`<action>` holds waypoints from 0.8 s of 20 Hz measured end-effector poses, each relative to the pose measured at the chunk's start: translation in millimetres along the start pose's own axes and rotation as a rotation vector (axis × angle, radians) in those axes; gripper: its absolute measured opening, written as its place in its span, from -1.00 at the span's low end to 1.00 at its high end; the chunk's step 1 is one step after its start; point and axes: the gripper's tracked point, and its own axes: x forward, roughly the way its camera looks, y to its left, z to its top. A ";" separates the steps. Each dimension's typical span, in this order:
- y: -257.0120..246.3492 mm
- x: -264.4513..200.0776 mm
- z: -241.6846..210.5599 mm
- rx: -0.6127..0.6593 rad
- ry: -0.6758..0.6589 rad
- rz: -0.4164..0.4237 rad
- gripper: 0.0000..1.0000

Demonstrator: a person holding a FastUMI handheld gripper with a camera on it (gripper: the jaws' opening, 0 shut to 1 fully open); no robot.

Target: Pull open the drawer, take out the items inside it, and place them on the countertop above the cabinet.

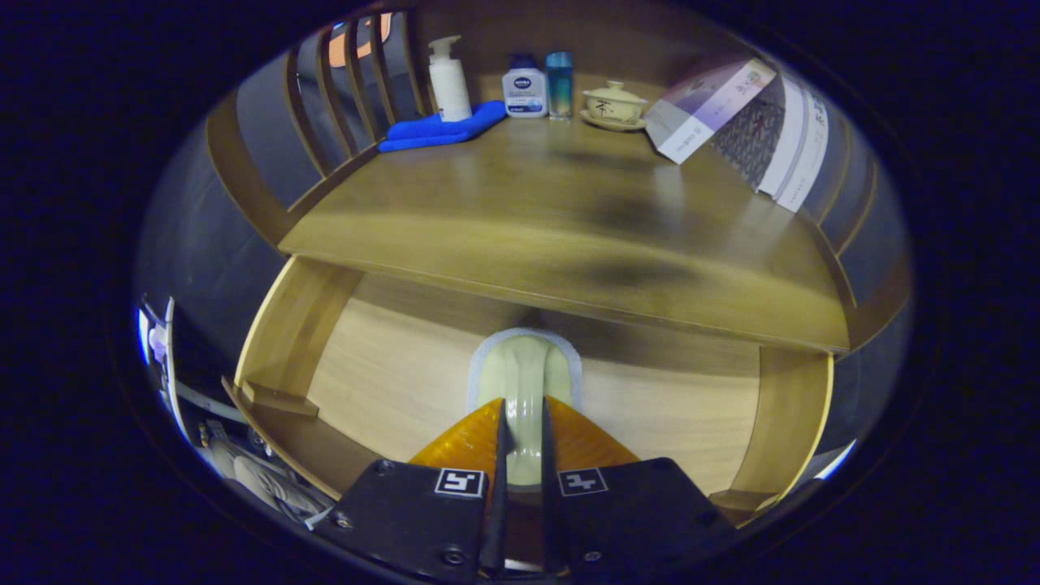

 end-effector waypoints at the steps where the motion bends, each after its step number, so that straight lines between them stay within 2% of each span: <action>1: -2.0 -6.1 -0.2 0.002 -0.008 -0.001 -0.61; 8: -10.4 -47.6 4.2 0.001 -0.053 -0.021 -0.60; 16: -8.3 -77.5 51.0 0.004 -0.082 -0.035 -0.60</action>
